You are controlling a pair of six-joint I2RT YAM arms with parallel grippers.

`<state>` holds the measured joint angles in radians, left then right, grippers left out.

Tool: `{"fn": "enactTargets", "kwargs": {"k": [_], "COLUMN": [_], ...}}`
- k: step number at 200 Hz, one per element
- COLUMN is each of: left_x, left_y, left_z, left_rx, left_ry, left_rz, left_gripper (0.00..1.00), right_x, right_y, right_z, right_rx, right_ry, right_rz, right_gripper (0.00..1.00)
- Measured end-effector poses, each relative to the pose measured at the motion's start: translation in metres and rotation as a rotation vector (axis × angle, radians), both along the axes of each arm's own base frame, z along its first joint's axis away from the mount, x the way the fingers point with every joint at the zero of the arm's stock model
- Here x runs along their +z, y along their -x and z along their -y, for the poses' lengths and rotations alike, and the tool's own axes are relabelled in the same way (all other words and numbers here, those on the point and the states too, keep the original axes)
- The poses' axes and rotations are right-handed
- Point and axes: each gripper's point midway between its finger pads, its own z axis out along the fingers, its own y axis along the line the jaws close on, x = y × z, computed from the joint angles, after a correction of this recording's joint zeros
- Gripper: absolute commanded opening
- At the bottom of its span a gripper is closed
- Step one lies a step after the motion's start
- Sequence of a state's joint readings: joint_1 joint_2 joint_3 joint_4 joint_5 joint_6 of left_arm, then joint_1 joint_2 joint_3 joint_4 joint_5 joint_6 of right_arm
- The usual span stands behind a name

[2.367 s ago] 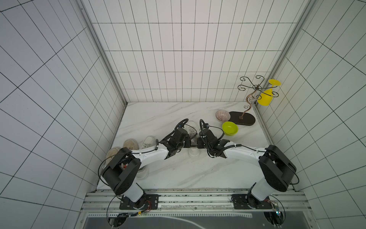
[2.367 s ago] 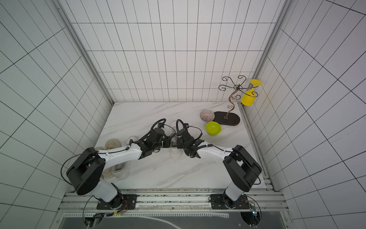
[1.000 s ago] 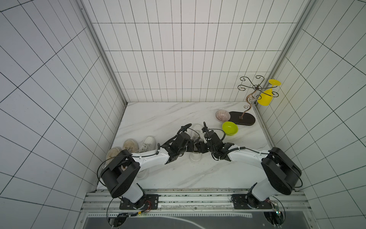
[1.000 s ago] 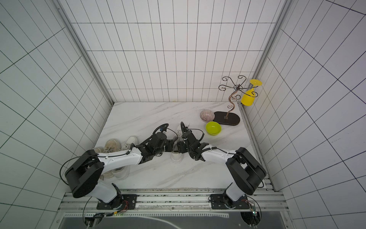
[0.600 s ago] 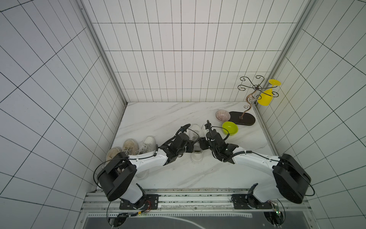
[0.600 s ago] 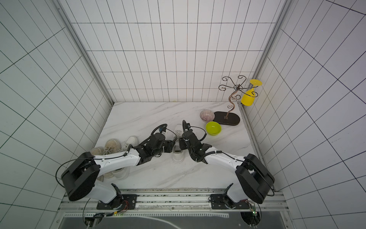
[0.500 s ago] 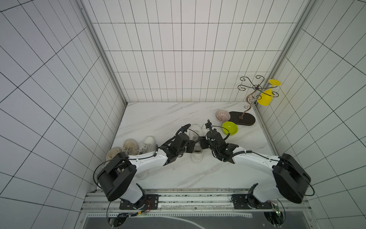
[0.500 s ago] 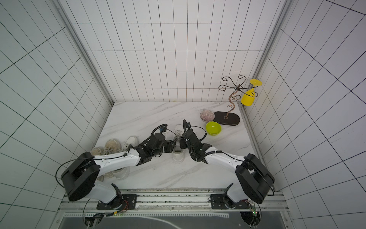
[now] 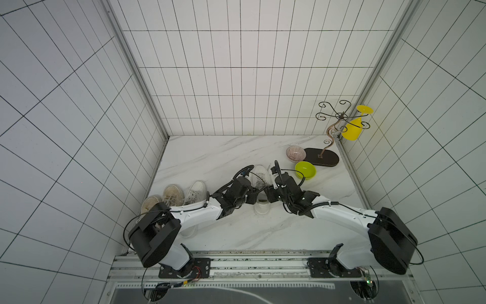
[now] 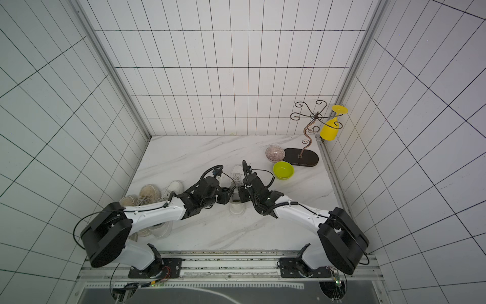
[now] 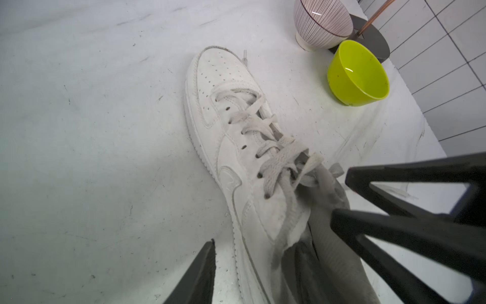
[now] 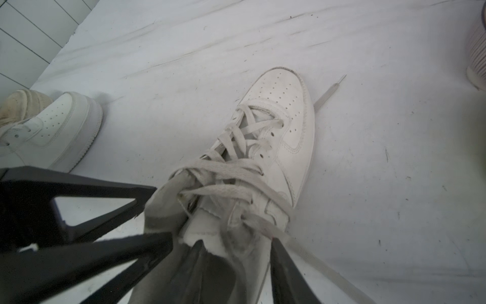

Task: Remove the insole from the shoe
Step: Adjust the shoe at the center of the board, then remove the insole from the shoe.

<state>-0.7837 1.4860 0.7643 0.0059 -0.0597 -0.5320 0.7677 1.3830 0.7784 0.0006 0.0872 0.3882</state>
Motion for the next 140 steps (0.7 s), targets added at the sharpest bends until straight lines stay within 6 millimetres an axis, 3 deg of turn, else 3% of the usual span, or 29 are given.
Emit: {"fn": "enactTargets", "kwargs": {"k": [34, 65, 116, 140], "left_x": [0.001, 0.001, -0.006, -0.006], "left_y": [-0.001, -0.002, -0.001, -0.002], "left_z": [0.0, 0.003, 0.006, 0.007], "left_rx": [0.0, -0.003, -0.008, -0.005], "left_ry": [0.008, 0.022, 0.024, 0.036], "left_rz": [-0.002, -0.003, -0.022, -0.024], "left_gripper": [0.35, 0.34, 0.29, 0.25], "right_x": [0.002, -0.007, -0.005, -0.013], "right_y": [0.025, 0.034, 0.03, 0.028], "right_z": [-0.003, -0.009, -0.029, -0.032], "right_rx": [0.061, 0.087, 0.111, 0.1], "right_ry": [-0.013, -0.008, -0.033, -0.013], "right_rz": [-0.075, -0.154, -0.192, -0.233], "right_gripper": [0.37, 0.34, 0.35, 0.35]}}
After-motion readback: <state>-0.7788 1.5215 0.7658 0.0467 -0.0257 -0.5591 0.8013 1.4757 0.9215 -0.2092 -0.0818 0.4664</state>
